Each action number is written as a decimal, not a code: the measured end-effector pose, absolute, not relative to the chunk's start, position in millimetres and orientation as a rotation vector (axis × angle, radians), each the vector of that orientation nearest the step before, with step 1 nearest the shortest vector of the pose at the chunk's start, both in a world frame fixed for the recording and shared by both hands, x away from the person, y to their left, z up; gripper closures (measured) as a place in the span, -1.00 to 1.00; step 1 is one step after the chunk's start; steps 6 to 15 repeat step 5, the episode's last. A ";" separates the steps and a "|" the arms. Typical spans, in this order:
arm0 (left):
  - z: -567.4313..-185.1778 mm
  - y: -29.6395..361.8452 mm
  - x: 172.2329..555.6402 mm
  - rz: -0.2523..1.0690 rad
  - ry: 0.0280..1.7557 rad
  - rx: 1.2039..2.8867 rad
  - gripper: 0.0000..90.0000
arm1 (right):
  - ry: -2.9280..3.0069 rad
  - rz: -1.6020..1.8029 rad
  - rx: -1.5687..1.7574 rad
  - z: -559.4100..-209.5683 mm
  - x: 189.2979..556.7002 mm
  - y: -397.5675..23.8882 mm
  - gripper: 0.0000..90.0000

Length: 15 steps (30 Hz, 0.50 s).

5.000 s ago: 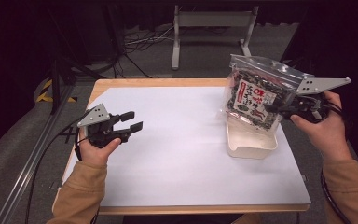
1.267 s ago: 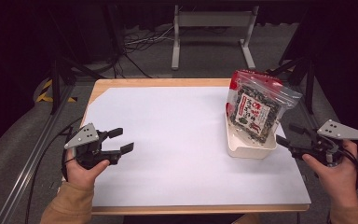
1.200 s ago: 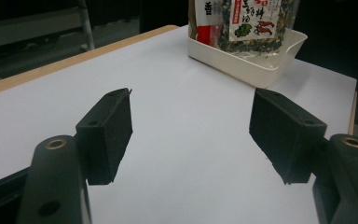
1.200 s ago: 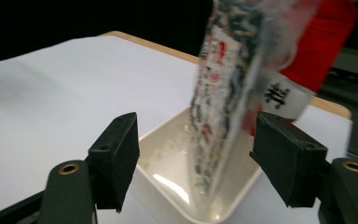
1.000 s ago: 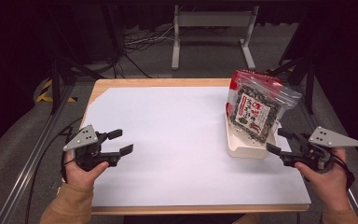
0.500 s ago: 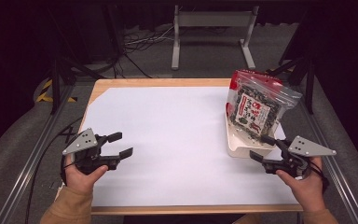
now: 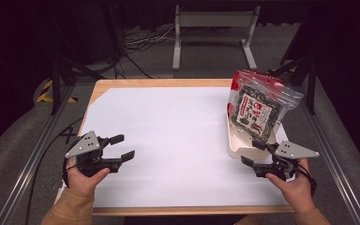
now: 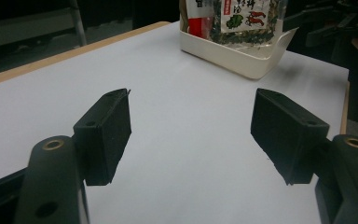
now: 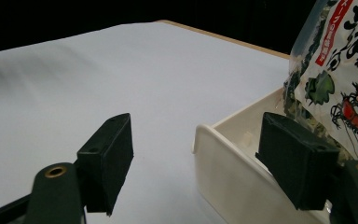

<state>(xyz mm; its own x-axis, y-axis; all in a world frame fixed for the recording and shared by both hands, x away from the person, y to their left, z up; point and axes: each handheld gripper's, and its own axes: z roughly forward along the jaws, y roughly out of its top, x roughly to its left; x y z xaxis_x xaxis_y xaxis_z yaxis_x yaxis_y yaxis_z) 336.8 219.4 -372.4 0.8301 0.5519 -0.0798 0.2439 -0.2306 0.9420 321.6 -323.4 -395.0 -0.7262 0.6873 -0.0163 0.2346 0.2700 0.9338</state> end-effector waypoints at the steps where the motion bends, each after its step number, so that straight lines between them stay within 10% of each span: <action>1: -372.6 219.3 336.9 0.321 0.606 1.817 -0.35 | 2.123 1.453 0.837 -395.2 321.6 -323.6 -0.42; 15: -372.7 219.7 336.9 0.320 0.610 1.817 -0.35 | 2.111 1.461 0.837 -394.6 321.4 -325.6 -0.42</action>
